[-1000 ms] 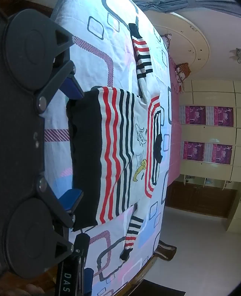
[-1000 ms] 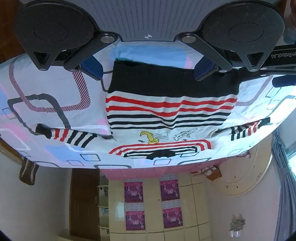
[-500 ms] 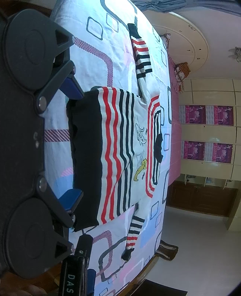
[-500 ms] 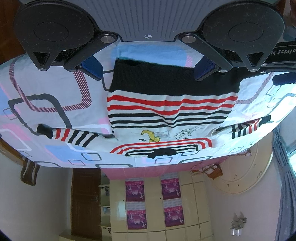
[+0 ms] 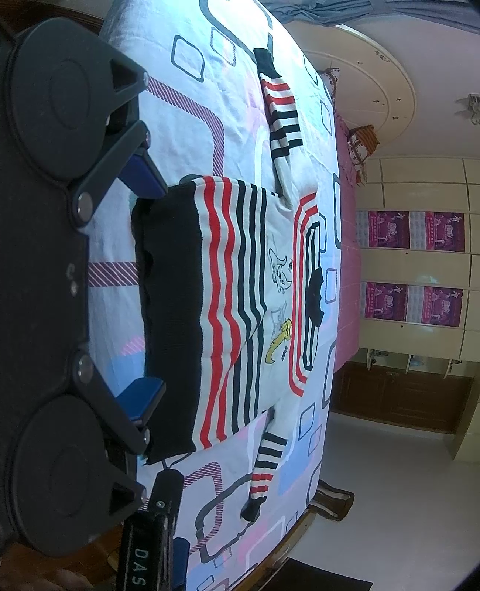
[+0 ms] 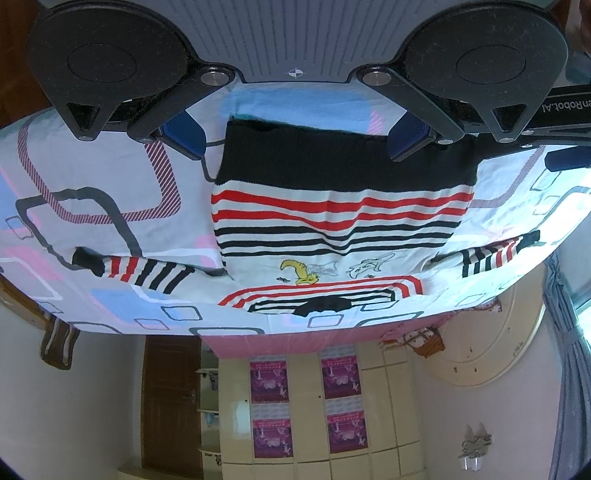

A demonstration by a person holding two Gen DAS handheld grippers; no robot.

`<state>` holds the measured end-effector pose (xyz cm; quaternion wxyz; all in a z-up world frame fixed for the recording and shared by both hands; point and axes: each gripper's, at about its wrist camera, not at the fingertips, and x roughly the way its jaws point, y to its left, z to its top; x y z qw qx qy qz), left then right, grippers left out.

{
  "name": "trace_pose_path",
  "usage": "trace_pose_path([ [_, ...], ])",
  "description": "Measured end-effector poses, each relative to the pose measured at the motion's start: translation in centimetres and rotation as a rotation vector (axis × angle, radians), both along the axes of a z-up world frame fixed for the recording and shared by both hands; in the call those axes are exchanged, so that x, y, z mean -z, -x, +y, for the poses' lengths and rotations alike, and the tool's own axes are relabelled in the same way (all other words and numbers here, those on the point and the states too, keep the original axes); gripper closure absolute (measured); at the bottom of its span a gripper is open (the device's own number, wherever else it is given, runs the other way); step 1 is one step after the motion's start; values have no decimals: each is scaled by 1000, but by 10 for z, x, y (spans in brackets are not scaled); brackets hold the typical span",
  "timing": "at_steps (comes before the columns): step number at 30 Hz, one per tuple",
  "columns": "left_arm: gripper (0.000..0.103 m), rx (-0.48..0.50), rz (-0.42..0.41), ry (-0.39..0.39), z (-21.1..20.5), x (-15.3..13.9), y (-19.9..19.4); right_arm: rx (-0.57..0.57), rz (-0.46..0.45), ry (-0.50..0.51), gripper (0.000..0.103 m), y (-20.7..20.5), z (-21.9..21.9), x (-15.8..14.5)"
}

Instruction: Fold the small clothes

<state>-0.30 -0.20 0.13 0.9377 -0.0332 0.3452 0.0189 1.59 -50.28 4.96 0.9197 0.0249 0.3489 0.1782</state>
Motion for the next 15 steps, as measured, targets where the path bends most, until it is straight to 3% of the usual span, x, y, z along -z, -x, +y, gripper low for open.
trace_pose_path([
  [15, 0, 4, 0, -3, -2, 0, -1, 7, 1, -2, 0, 1, -2, 1],
])
